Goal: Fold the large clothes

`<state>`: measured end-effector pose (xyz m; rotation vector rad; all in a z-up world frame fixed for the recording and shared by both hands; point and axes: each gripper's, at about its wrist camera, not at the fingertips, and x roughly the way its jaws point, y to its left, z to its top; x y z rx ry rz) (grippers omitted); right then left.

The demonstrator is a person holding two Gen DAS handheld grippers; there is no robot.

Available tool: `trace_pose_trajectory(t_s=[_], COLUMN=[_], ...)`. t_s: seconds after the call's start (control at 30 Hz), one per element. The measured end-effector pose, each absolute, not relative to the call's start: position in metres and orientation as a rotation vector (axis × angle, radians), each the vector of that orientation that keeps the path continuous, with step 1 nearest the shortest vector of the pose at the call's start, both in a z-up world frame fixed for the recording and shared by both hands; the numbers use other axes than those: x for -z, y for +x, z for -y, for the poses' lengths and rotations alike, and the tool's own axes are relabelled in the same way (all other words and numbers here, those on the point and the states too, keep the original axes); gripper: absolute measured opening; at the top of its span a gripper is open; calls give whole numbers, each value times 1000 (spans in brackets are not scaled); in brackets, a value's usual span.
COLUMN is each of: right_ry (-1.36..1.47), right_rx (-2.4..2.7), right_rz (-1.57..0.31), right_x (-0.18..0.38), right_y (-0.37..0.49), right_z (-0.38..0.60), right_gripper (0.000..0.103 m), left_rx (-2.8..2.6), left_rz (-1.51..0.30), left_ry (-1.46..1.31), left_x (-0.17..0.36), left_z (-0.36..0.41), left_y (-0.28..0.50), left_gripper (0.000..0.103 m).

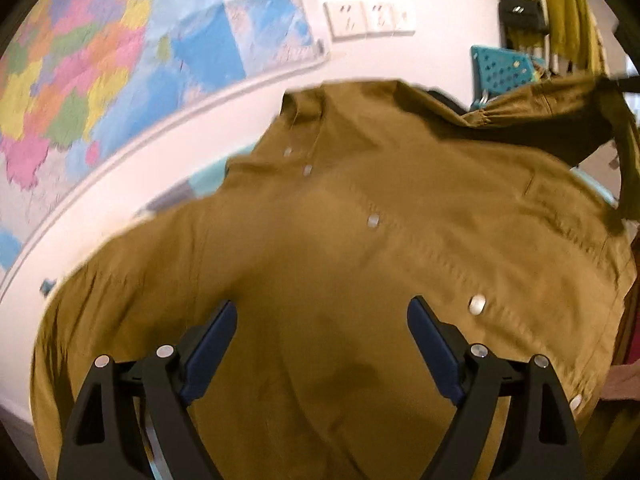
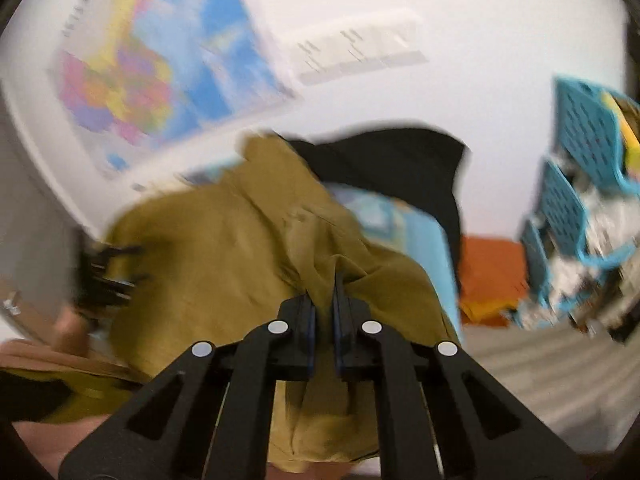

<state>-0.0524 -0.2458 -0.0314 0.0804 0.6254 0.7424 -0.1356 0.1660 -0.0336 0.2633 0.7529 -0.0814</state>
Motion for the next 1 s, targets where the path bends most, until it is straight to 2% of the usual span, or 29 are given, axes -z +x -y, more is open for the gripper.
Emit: trace_pose_trajectory(t_s=[0.17,0.33,0.43,0.5,0.57,0.7,0.8,0.83,0.93,1.0], right_ry=[34,3,54,69,81,88,42,19,53,77], right_rx=[-991,-1225,-1311,-1342,-1348,-1274,-1064,-973,-895,-848], right_rz=[-586,-592,-678,-763,-874,-791,-668,-672,-755,-825], right_x=[-16,-15,0,22,40,39,38,45,73,101], right_y=[-70,-71,-54,-38,-25,1,36,54,99,130], right_z=[165,60,16,-16,-35,-19,6,11,15,10], right_gripper=[7,7,10,16,40,45,61,67,75,76], left_rx=[172,346,462,460,411,372,378,400,446,481], left_rz=[-694,-657,-636,-620,-624,-727,-786,-824,-919,-971], left_ry=[218,72,-80,-124,-108,-86,-63,-64,-64,-82], left_x=[6,-17,-25,-26,-22,3,21,31,54,68], left_z=[-162,-172,-192,-205,-211,-212,-202,-194,-179,-169], left_y=[-121,-119,-126,-133,-138,-142,-140,-138,-134,-133], left_gripper=[84,84,89,89,90,90,90,90,90,90])
